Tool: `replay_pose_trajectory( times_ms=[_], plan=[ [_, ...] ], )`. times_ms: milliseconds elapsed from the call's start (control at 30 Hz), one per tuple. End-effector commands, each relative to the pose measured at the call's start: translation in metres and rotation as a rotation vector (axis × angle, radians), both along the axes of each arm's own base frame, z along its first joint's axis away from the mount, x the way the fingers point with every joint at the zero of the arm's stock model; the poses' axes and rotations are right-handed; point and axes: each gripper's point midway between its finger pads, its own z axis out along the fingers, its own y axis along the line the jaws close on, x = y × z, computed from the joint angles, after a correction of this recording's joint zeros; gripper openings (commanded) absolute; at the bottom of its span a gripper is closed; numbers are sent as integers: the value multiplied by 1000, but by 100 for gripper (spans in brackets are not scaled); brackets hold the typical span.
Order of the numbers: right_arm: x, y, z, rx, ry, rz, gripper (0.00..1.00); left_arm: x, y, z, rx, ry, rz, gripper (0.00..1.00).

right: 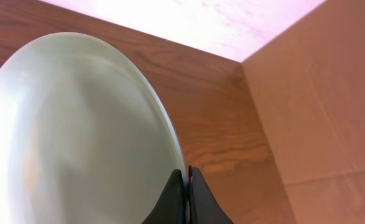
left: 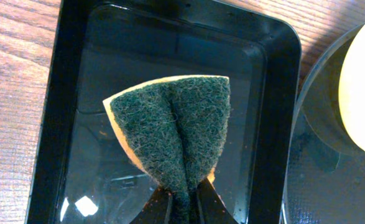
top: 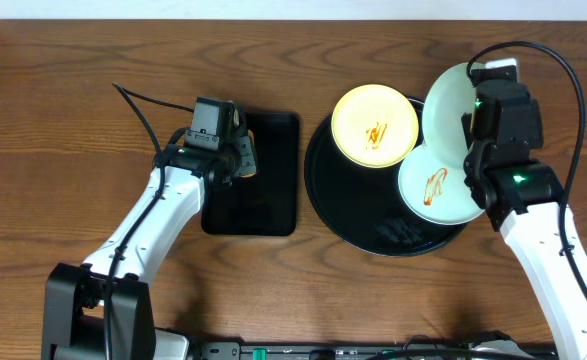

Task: Clean dirty plates on tray and stack at the side

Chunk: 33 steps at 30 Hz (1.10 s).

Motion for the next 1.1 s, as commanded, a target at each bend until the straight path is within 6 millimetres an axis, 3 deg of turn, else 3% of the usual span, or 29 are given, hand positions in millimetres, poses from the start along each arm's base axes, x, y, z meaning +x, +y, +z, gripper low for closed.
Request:
replay_pose_trajectory(
  times_ms=[0,200,300,433,700,867,933,1000,1067],
  plan=[
    [-7,-22,16,34,-91,-145,1,1,3,-3,20,3,-2,8],
    [-13,-77,-4,268,-215,-413,1,1,3,-3,20,3,-2,7],
    [-23,-115,-24,369,-268,-596,1,1,3,-3,19,3,-2,8],
    [-32,-152,-57,498,-279,-746,1,1,3,-3,19,3,-2,7],
    [-48,-195,-125,653,-183,-912,1,1,3,-3,19,4,-2,7],
    [-39,-181,-161,735,-43,-829,1,1,3,-3,19,4,-2,7],
    [-32,-169,-168,767,10,-756,10,1,3,-3,19,4,-2,8],
    [-21,-150,-169,811,70,-621,26,1,3,-3,19,4,-2,8],
    [-14,-125,-167,873,128,-483,27,1,3,-3,19,4,-2,8]
  ],
)
